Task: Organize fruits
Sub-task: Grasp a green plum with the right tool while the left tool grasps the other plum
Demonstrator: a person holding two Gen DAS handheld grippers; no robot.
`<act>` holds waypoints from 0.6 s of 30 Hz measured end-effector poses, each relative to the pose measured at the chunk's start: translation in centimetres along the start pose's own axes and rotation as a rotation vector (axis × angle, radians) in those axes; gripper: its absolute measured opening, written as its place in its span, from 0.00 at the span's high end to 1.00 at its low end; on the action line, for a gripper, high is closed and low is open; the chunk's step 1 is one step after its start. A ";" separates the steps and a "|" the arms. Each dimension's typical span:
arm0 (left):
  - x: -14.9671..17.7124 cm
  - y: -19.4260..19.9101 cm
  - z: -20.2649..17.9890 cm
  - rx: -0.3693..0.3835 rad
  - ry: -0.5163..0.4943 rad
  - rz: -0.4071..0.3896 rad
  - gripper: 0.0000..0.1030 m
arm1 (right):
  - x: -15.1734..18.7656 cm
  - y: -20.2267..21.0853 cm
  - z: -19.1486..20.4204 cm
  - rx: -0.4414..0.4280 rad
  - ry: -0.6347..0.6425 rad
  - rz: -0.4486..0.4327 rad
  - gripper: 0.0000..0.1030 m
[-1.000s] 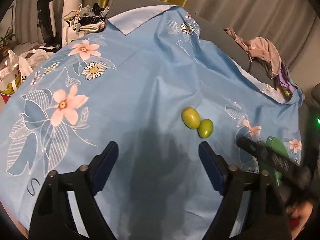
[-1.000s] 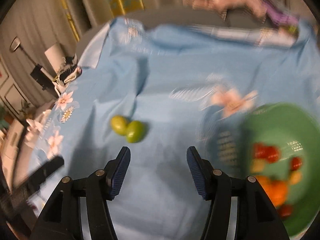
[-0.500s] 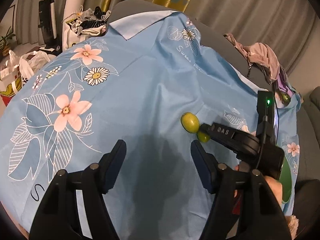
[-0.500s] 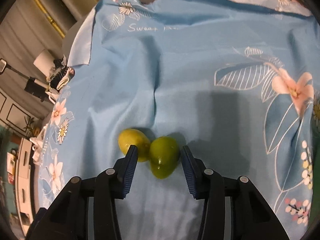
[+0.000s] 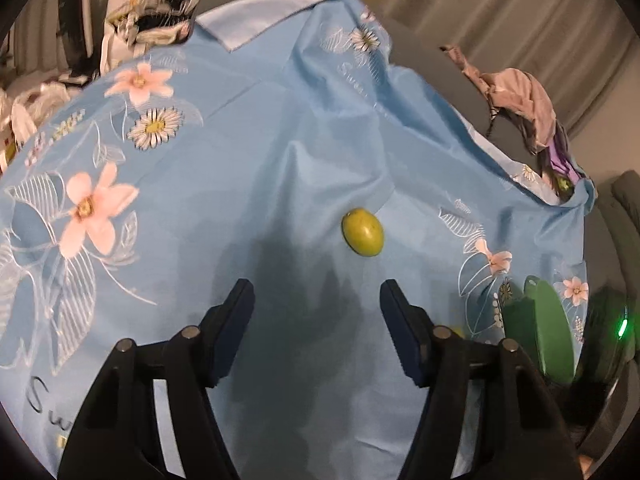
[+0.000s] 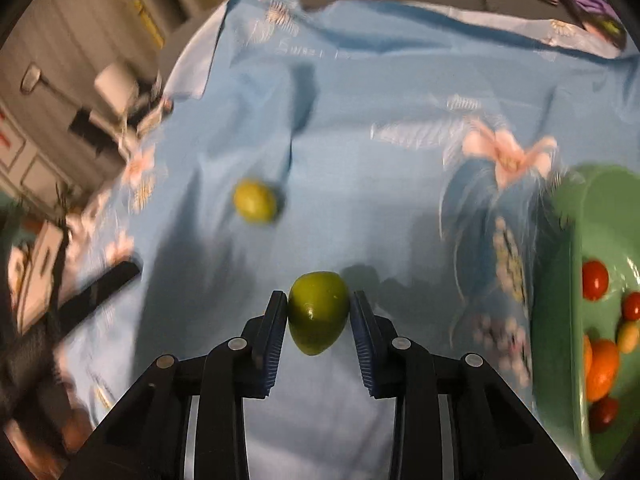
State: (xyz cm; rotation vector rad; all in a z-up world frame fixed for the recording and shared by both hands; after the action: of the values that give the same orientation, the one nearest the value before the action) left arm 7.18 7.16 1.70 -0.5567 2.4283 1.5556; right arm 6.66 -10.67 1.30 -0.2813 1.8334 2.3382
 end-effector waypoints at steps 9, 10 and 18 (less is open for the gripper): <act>-2.6 -1.8 -2.2 0.042 0.023 0.054 0.41 | 0.5 -1.1 0.5 0.060 0.103 -0.030 0.67; -3.0 -2.4 -2.4 0.041 0.032 0.072 0.42 | 0.5 -1.0 0.3 0.044 0.094 -0.026 0.67; -5.6 -6.2 -4.9 -0.040 0.022 0.124 0.46 | 0.2 -0.9 -0.9 -0.023 0.057 -0.017 0.67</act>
State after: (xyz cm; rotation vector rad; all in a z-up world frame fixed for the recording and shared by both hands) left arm 14.98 1.58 0.71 -0.4393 2.4963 1.6575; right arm 6.70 -11.30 0.17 -0.3685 1.8222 2.3652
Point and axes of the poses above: each gripper's, at about its wrist camera, not at the fingertips, and y roughly against the way its jaws point, z to its left, x to its underside, the point moved 5 cm from there along -y, roughly the way its jaws point, and after that the axes turned 13 degrees about z, right-handed, at the moved point
